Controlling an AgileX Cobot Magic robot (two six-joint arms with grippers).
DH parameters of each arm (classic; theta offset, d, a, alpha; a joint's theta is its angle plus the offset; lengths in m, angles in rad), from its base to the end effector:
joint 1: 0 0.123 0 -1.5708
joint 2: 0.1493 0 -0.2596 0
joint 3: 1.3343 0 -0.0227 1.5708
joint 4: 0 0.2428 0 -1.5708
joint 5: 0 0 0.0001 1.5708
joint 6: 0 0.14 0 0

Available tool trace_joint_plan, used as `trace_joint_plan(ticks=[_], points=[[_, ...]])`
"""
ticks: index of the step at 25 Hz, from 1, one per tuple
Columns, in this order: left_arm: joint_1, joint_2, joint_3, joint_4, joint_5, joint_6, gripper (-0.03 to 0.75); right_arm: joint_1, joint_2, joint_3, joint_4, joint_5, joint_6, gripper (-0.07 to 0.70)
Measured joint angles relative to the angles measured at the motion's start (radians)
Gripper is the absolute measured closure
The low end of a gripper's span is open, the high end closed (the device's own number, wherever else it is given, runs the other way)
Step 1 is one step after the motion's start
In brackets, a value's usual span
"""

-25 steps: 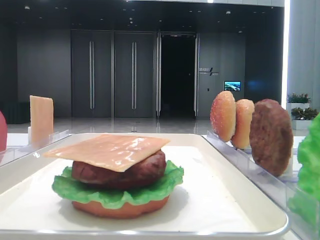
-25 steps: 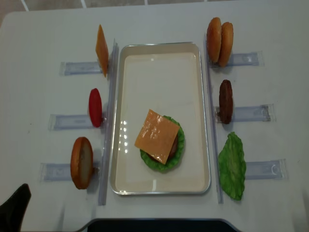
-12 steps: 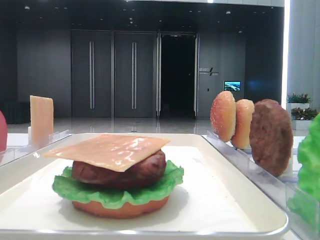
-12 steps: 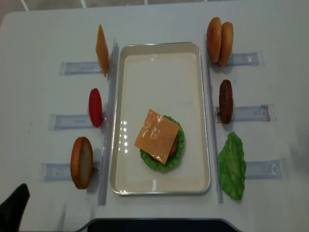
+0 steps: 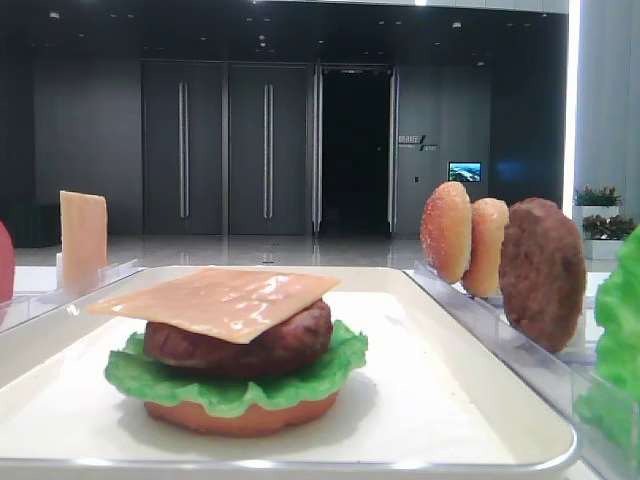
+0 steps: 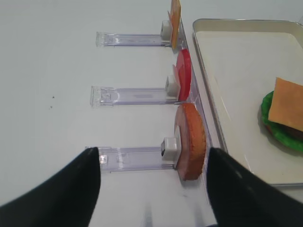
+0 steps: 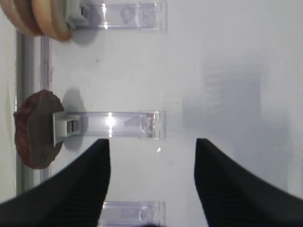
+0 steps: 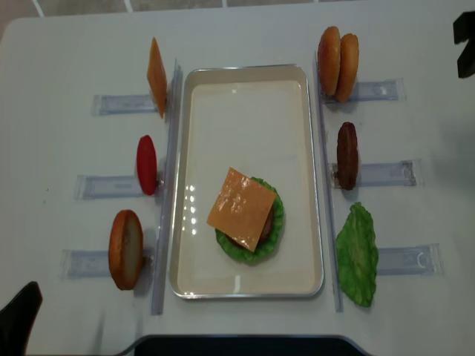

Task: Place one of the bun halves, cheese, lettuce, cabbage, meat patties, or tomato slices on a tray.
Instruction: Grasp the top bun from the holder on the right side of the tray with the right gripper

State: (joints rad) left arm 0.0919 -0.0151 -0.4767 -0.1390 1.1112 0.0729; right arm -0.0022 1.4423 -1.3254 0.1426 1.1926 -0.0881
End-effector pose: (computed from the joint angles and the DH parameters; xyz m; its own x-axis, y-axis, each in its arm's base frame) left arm 0.0548 -0.0124 0.2395 -0.5018 -0.0354 -0.8643 0.0212 0.9984 -0.0532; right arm 0.2966 0.0178 0.2677 -0.9366 -0.0328 -0.3489 -0.0763 0.9908 0.1118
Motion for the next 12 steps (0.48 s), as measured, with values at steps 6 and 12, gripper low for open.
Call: trace_joint_plan(ticks=[6, 12], points=[[0.000, 0.000, 0.000, 0.000, 0.000, 0.000, 0.281, 0.000, 0.212, -0.240, 0.000, 0.027, 0.000, 0.223], [0.000, 0.000, 0.000, 0.000, 0.000, 0.000, 0.353, 0.000, 0.383, -0.448, 0.000, 0.028, 0.001, 0.223]])
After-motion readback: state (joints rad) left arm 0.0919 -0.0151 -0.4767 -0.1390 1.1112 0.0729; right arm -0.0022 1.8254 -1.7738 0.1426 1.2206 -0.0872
